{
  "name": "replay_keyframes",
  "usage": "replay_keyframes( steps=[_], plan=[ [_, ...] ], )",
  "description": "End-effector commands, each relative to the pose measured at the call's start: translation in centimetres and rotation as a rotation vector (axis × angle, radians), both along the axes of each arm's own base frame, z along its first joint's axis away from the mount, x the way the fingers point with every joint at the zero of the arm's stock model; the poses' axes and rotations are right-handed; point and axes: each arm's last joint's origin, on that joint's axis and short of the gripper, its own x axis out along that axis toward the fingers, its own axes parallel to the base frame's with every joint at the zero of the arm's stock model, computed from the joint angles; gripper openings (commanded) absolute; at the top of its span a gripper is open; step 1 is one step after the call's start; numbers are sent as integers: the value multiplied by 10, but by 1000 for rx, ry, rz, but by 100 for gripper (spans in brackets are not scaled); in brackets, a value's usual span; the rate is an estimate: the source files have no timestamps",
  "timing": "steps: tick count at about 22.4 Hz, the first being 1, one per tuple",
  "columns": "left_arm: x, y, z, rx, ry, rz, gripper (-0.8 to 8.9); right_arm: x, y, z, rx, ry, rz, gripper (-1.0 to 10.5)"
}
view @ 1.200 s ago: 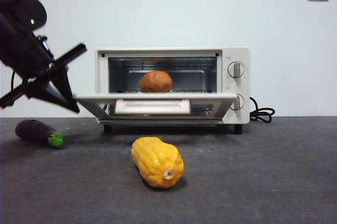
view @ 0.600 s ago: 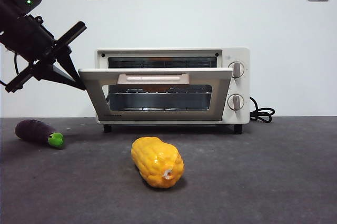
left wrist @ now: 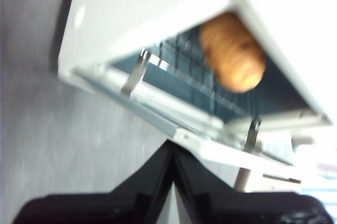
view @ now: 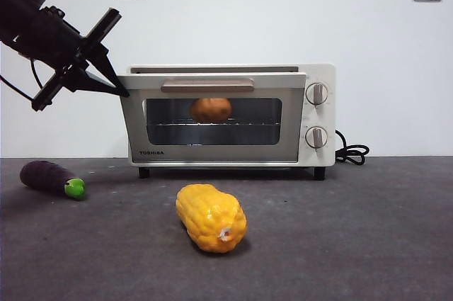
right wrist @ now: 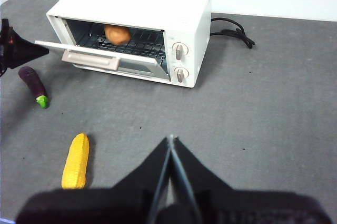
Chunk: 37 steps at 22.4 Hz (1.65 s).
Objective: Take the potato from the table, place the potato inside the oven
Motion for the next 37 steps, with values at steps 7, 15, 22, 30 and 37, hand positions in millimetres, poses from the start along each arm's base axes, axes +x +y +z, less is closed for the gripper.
replay_keyframes(
  steps=[7,15,22,30,37],
  plan=[
    [6,-1,11,12,-128,83,-6,0,0,-2,-6,16,-5,-1],
    [8,-1,16,1,-180,78,-6,0,0,-2,-5,17,-5,-1],
    [4,-4,21,-46,-190,-35,-6,0,0,-2,-10,16,-3,-1],
    [-16,-3,48,-13,-270,-130,-6,2,2,-3,-59,15,23,-2],
    [-59,2,94,69,-398,-176,-6,7,8,-4,18,56,-31,2]
  ],
)
